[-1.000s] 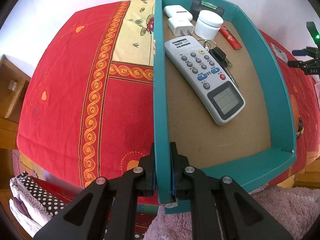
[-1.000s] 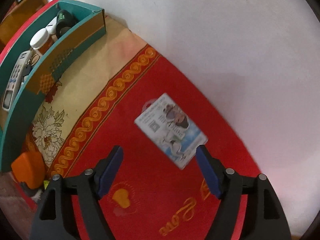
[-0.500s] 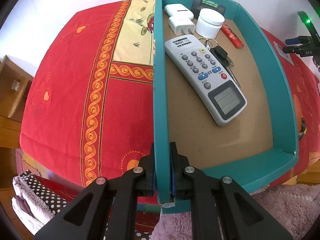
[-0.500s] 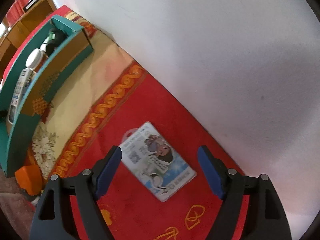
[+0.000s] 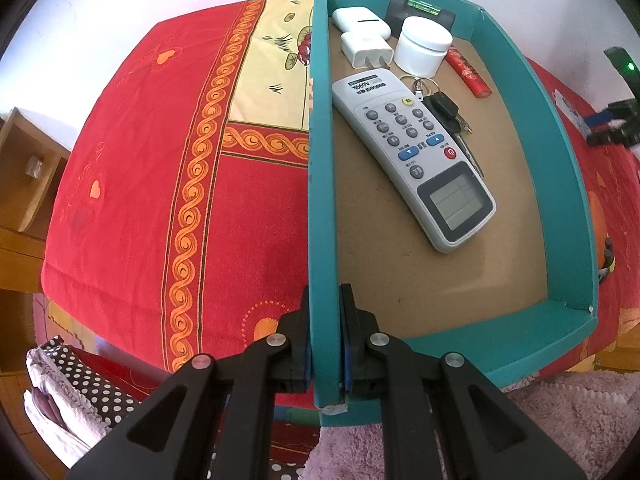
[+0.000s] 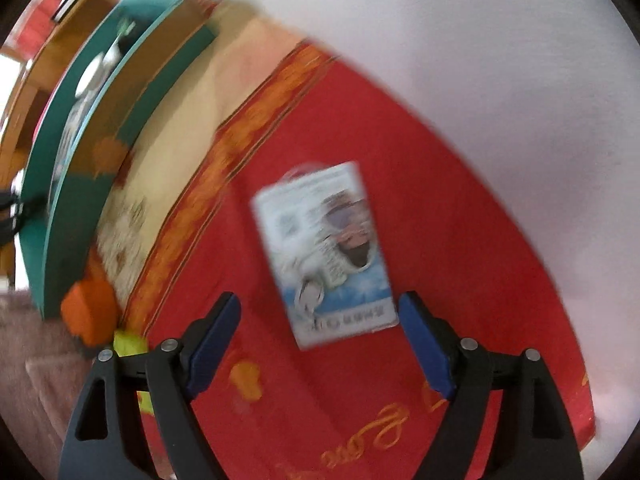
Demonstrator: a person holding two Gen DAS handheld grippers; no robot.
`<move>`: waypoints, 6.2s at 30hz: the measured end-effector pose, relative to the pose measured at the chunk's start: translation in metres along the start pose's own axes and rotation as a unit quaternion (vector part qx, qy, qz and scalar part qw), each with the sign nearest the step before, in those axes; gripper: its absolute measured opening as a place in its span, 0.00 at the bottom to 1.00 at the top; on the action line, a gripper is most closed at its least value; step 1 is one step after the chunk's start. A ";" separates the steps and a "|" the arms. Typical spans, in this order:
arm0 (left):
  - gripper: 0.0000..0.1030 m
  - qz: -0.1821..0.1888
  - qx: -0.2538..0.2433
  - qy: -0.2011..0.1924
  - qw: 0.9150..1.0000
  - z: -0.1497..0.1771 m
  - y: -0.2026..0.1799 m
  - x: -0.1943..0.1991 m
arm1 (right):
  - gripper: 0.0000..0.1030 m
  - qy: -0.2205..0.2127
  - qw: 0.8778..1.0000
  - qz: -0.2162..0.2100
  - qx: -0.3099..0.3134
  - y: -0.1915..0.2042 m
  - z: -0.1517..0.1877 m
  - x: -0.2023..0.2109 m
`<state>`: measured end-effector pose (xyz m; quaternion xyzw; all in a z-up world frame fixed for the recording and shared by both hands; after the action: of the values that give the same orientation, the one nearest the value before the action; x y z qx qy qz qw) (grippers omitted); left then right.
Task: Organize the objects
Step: 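Reach the right tool to the ID card and grasp it, then carry the ID card into the teal box and release it, then reach the right tool to the green-orange box and grasp it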
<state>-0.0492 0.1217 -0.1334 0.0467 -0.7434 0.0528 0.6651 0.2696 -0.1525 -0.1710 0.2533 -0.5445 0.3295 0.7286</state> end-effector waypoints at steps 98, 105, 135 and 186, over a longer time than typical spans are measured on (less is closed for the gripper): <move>0.09 0.016 -0.006 -0.007 1.000 0.005 0.010 0.003 | 0.56 -0.106 0.987 0.040 -0.117 0.244 -0.058 0.016; 0.09 0.016 -0.008 -0.007 1.000 0.005 0.010 0.005 | 0.56 -0.141 0.976 0.079 -0.143 0.239 -0.049 0.032; 0.09 0.015 -0.005 -0.005 1.000 0.004 0.008 0.005 | 0.68 -0.219 0.964 0.064 -0.136 0.216 0.016 0.084; 0.11 0.022 -0.042 0.009 0.999 -0.012 -0.009 0.010 | 0.49 -0.141 0.968 0.158 -0.133 0.181 0.140 0.007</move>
<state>-0.0374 0.1143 -0.1217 0.0015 -0.7398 0.0367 0.6718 0.0458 -0.1344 -0.1229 0.1086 -0.7142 0.3257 0.6100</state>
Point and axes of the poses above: each gripper's, at about its wrist camera, not at the fingertips, and x roughly against the way its jaws point, y to its left, z to its underside, the point moved 5 cm from there along -x, roughly the way its jaws point, and after that the axes turned 6 degrees about y, right-handed, at the moved point
